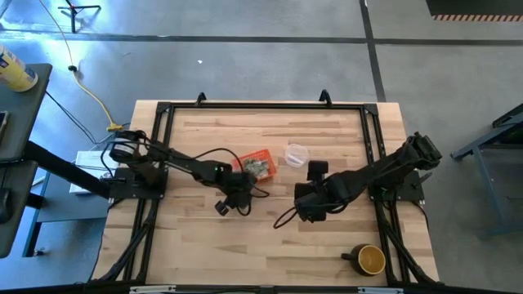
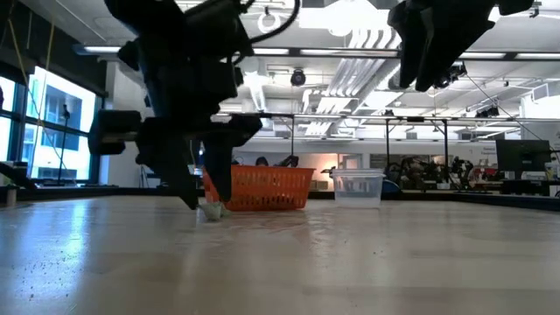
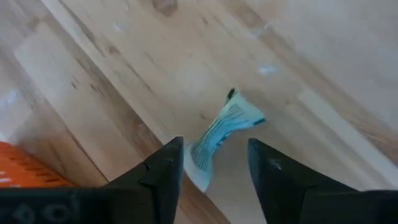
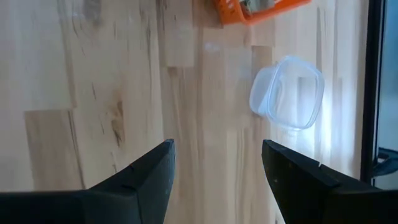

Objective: Pick and place Stevia / Truvia into bins
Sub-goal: Put the stevia packet into the basket

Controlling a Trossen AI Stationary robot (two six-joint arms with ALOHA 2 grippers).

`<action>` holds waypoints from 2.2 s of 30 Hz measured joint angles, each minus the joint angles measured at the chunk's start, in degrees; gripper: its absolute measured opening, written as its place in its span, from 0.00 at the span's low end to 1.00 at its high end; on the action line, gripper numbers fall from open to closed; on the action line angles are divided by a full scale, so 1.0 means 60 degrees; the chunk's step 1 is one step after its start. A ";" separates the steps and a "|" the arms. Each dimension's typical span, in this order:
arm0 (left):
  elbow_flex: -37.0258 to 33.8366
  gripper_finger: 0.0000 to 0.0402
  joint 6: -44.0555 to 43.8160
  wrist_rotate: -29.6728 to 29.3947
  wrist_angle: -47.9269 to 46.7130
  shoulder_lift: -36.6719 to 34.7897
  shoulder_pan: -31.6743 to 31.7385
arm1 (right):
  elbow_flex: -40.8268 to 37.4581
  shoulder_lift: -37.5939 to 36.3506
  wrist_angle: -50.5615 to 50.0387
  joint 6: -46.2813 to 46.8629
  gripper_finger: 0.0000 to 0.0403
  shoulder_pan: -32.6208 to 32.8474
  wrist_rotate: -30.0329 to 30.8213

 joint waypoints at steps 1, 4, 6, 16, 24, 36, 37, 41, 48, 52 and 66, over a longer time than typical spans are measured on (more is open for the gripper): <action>0.0042 0.51 0.0000 0.0006 -0.0025 0.0090 0.0050 | 0.0000 0.0000 -0.0033 0.0072 0.58 0.0003 0.0003; 0.0214 0.43 -0.0044 0.0154 0.0026 0.0340 0.0166 | 0.0000 0.0000 -0.0069 0.0232 0.58 0.0000 0.0013; 0.0331 0.37 -0.0062 0.0313 -0.0035 0.0532 0.0177 | 0.0000 0.0000 -0.0094 0.0299 0.58 -0.0004 0.0038; 0.1165 0.05 -0.0587 -0.0194 -0.1621 0.0773 0.0140 | 0.0000 0.0000 -0.0321 0.0568 0.57 -0.0004 0.0580; 0.2954 0.05 -0.2348 -0.0639 -0.3451 0.0191 0.0126 | 0.0000 0.0000 -0.0259 0.0581 0.54 -0.0044 0.0846; 0.3811 0.07 -0.3068 -0.2542 -0.4216 -0.0089 0.2019 | -0.0828 -0.0062 0.0405 0.0579 0.43 -0.0234 0.0769; 0.3692 0.07 -0.3232 -0.2224 -0.4163 -0.0084 0.2261 | -0.1065 -0.0062 0.0564 0.0592 0.42 -0.0230 0.0591; 0.3194 0.10 -0.3585 -0.1084 -0.3710 -0.0078 0.2824 | -0.2047 -0.0062 0.1228 0.0671 0.40 -0.0025 -0.0054; 0.2472 0.10 -0.3621 -0.0796 -0.3098 0.0403 0.2646 | -0.2469 -0.0062 0.1960 0.0983 0.40 0.0264 -0.0216; 0.2270 0.08 -0.3643 -0.1192 -0.3363 0.0783 0.2438 | -0.2314 -0.0076 0.1971 0.0966 0.40 0.0197 -0.0020; 0.2724 0.32 -0.4612 -0.1844 -0.4263 -0.0469 0.2067 | -0.2310 -0.0076 0.1981 0.0622 0.39 0.0101 0.0320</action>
